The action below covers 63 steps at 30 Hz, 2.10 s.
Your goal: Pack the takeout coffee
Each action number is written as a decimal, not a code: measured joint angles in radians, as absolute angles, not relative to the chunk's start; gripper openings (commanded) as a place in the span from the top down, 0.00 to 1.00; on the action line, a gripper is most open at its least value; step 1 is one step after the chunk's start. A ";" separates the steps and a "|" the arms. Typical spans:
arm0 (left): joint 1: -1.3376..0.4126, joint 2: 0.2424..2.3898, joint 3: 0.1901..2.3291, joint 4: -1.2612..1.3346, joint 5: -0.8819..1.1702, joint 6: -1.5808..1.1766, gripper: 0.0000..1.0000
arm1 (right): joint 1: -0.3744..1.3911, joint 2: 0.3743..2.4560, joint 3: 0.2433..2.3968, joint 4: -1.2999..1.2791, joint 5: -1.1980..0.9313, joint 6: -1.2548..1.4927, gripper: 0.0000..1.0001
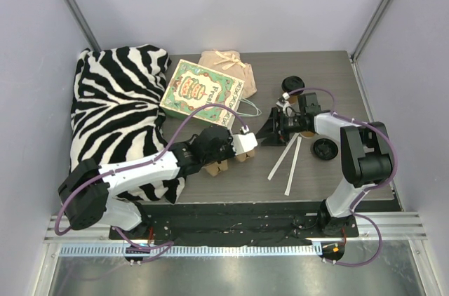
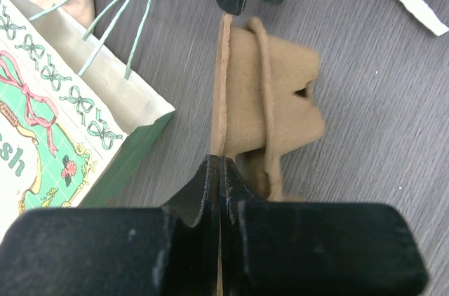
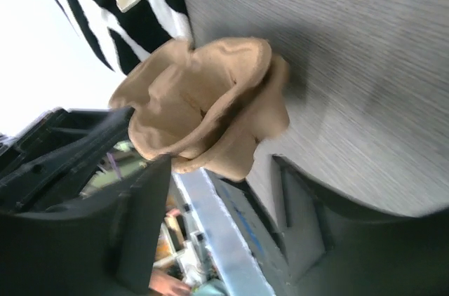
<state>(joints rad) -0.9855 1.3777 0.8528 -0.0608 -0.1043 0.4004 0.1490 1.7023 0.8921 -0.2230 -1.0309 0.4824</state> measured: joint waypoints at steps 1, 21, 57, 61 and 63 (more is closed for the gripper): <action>-0.985 1.378 0.853 -0.062 -0.104 0.400 1.00 | 0.149 1.702 0.897 -0.238 -1.025 0.467 0.22; -0.926 1.369 0.905 -0.138 -0.009 0.373 0.77 | 0.230 1.558 1.073 -0.509 -0.891 0.184 0.16; -0.729 1.611 1.131 -0.522 0.351 0.291 0.94 | 0.218 1.558 1.151 -0.687 -0.865 0.023 0.16; -0.729 1.610 1.153 -0.527 0.347 0.291 1.00 | 0.217 1.557 1.158 -0.712 -0.865 -0.018 0.17; -0.729 1.606 1.166 -0.534 0.340 0.287 1.00 | 0.217 1.555 1.159 -0.727 -0.862 -0.041 0.17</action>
